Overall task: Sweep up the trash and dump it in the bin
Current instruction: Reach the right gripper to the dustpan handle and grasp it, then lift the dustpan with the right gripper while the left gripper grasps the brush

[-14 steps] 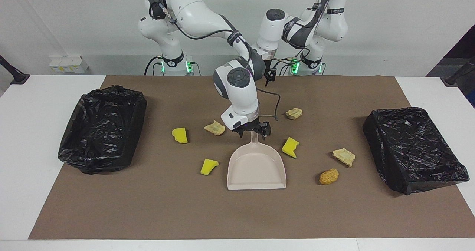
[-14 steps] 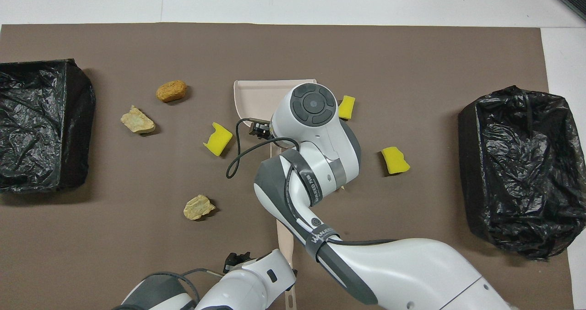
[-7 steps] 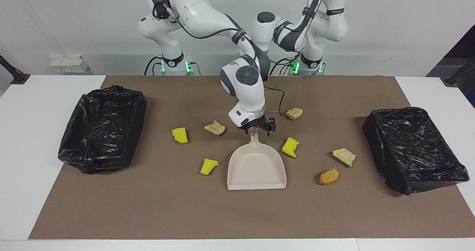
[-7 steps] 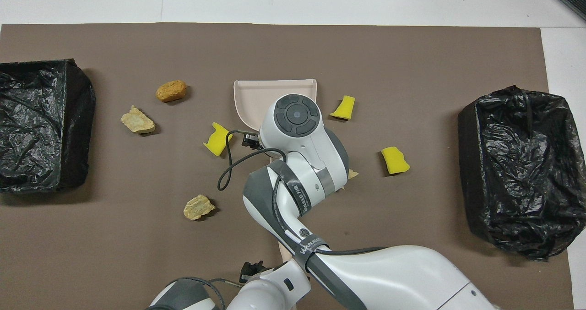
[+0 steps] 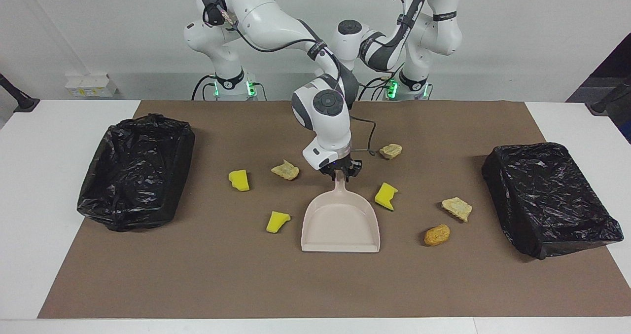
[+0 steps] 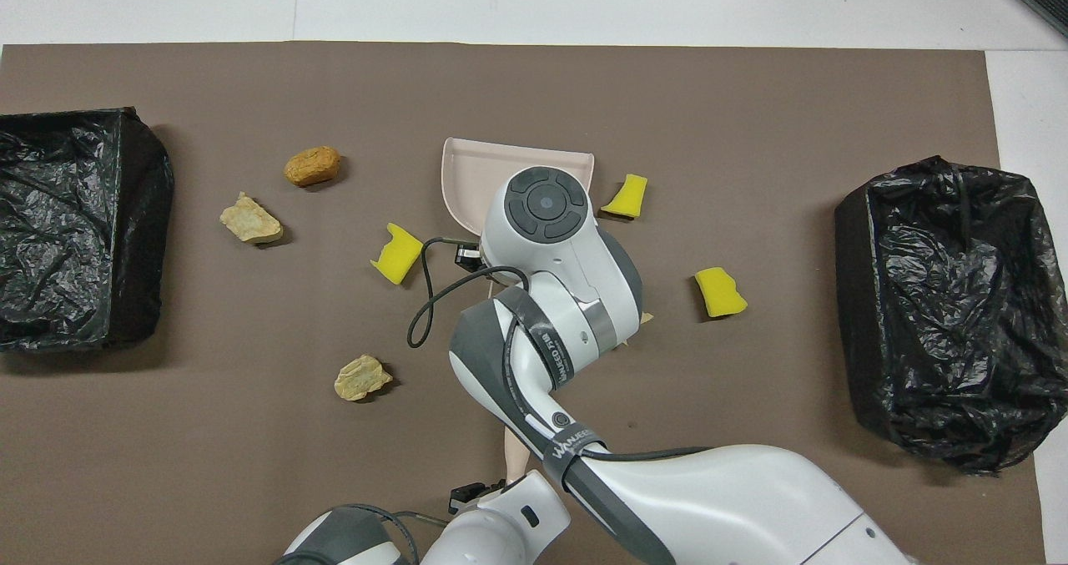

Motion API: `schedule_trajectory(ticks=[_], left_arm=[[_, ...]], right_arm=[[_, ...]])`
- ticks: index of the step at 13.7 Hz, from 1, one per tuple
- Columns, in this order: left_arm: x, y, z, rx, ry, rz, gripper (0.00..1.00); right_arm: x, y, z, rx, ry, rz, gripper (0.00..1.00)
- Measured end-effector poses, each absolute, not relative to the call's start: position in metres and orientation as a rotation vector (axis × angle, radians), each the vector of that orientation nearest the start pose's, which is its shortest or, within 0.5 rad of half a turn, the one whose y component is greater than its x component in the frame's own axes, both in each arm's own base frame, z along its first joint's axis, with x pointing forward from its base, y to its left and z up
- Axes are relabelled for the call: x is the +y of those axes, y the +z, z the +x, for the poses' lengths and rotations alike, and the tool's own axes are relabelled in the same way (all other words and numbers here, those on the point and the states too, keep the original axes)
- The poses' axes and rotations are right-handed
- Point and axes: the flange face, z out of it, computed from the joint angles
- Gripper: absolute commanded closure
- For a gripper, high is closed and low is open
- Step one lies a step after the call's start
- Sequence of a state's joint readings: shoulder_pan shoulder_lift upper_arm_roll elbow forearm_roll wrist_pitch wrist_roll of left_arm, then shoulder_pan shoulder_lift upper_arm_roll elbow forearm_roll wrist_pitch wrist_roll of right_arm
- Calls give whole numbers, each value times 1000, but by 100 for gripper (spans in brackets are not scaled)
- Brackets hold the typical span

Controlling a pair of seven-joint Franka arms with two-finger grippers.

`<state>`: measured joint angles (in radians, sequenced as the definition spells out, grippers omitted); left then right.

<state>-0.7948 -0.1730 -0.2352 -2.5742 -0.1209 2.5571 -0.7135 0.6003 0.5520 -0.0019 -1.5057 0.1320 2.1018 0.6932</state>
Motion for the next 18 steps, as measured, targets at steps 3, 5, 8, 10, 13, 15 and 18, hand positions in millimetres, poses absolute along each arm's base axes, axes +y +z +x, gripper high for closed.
schedule_trajectory(ticks=[3, 5, 8, 10, 13, 15, 18], left_arm=[[-383, 337, 235, 352, -103, -3250, 100], [-378, 342, 235, 336, -50, -3217, 100], [-357, 368, 242, 271, -3, -3170, 100], [-339, 382, 249, 241, -4, -3124, 100], [-310, 389, 272, 160, -2, -3060, 100], [-293, 399, 296, 77, -15, -3045, 100], [-257, 433, 345, -2, -39, -3052, 100]], right_arm=[[382, 365, 591, 89, 62, -3055, 100], [355, 392, 602, 9, 51, -3053, 100], [303, 447, 613, -183, 21, -3040, 100], [265, 479, 614, -400, 29, -3024, 100], [209, 490, 620, -867, 90, -2965, 100], [186, 485, 625, -1161, 121, -2911, 100], [167, 480, 626, -1525, 183, -2766, 100]])
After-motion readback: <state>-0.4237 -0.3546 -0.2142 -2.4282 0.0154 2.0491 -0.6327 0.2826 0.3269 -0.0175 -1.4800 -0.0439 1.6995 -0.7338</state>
